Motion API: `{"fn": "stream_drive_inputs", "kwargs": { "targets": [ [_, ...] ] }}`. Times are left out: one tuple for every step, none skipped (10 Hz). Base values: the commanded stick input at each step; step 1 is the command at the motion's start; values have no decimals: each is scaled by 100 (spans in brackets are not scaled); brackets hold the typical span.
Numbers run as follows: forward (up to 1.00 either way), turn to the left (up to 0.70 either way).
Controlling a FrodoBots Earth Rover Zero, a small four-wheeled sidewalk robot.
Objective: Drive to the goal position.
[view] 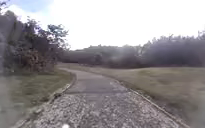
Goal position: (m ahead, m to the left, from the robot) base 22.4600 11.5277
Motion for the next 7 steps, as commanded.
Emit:
{"fn": "stream_drive_inputs", "kwargs": {
  "targets": [
    [100, 30],
    [100, 37],
    [100, 32],
    [100, 2],
    [100, 3],
    [100, 3],
    [100, 3]
  ]
}}
